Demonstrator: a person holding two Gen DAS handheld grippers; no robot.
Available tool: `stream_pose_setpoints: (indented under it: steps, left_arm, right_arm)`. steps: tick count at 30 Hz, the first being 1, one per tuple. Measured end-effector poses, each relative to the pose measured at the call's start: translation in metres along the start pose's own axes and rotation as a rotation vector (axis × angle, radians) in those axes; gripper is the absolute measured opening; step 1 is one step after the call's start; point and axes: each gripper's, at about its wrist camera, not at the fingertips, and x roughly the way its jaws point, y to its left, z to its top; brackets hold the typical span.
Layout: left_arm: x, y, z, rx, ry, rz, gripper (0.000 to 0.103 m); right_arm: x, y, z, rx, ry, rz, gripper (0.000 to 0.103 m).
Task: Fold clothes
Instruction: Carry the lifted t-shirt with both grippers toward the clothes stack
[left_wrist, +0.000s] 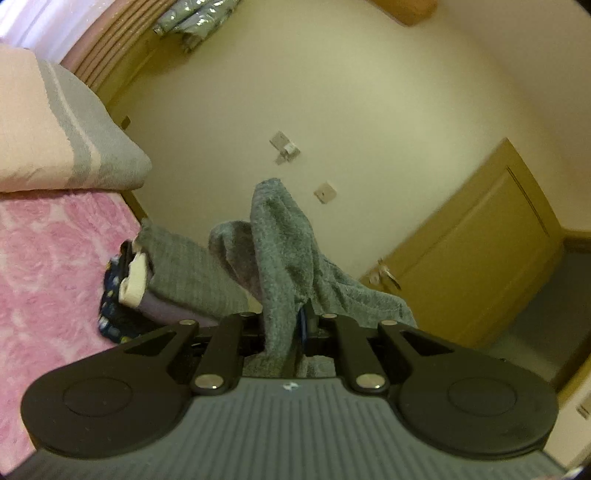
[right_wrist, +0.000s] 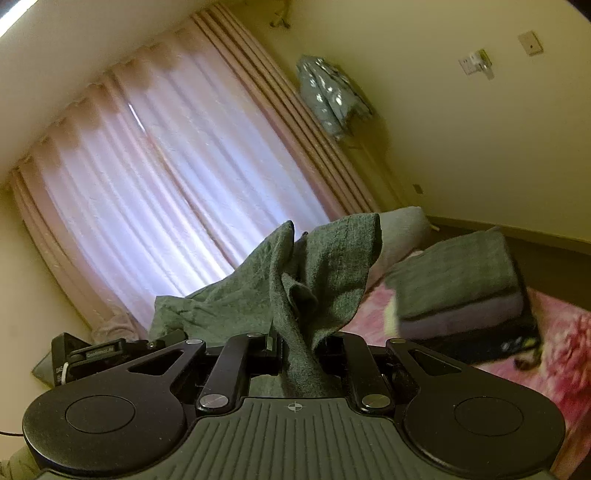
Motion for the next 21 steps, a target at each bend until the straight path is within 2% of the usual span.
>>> stream_pose_setpoints:
  steps: [4,10,16,21]
  left_arm:
    - [0.06,0.008,0.015,0.025,-0.034,0.027,0.008]
    - [0.136,0.021,0.03,0.01,0.01,0.085,0.008]
    - [0.195,0.05,0.035,-0.034,0.048,0.131,0.008]
    - [0.228,0.072,0.046,-0.054,0.089,0.162,0.008]
  right_arm:
    - [0.026,-0.059,0.04,0.005,0.004,0.028,0.011]
    - [0.065,-0.134,0.084,0.043,0.075,0.023,0.011]
    - [0.102,-0.195,0.116,0.106,0.11,0.008,0.011]
    - [0.13,-0.231,0.136,0.162,0.141,-0.002,0.011]
